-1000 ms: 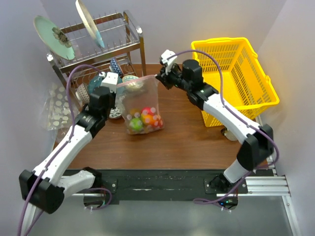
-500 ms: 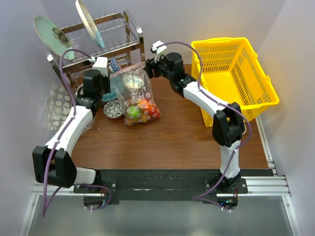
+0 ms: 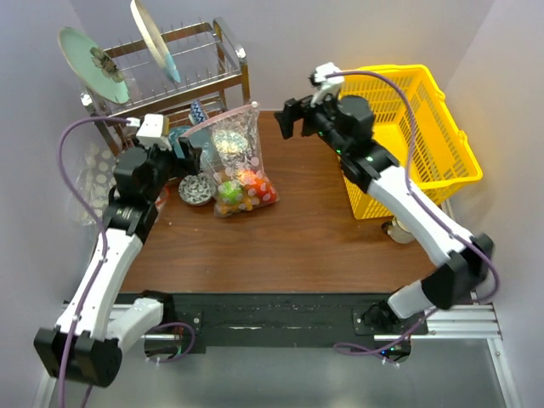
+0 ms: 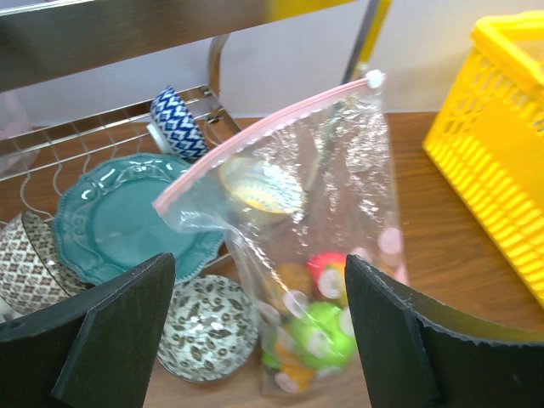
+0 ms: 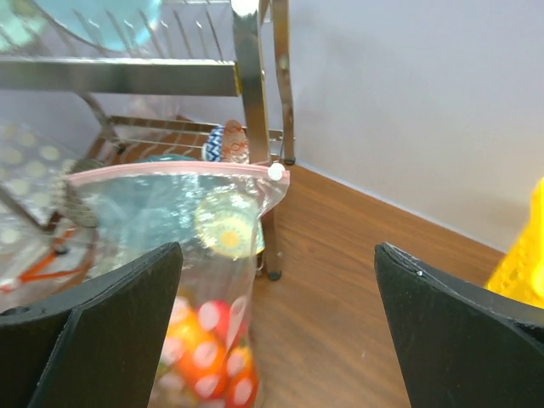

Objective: Place the food in the zip-top bag and seal the zipper
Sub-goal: Place the zipper food storage bag at the center of the board, then reset both arms

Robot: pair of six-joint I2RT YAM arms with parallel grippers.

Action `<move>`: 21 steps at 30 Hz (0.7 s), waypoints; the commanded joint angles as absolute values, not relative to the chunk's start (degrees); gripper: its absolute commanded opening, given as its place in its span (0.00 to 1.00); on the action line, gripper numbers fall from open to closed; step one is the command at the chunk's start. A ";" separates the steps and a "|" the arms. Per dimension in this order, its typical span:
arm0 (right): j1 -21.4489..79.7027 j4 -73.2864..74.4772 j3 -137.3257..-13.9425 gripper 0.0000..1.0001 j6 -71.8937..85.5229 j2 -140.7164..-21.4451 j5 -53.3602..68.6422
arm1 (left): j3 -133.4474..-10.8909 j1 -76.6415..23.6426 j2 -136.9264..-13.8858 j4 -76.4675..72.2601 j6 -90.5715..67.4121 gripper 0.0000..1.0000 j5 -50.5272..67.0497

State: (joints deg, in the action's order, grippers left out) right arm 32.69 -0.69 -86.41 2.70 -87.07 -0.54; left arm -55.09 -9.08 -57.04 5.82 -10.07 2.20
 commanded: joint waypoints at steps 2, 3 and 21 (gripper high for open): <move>32.96 14.84 -78.25 0.99 10.62 -72.47 -5.00 | -52.03 -8.96 -49.58 11.06 -16.61 0.86 7.12; 32.96 15.11 -73.00 0.99 14.38 -70.07 -7.01 | -51.60 -8.96 -48.70 12.99 -17.05 0.86 7.90; 32.87 31.03 -46.33 0.99 25.92 -29.63 3.69 | -38.33 -8.96 -27.62 19.34 -16.70 1.00 9.14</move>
State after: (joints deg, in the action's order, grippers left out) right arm 32.88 30.63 -48.42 29.06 -32.34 -2.74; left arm -41.12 -9.06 -32.99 22.02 -15.92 9.39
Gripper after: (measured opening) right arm 0.986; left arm 0.996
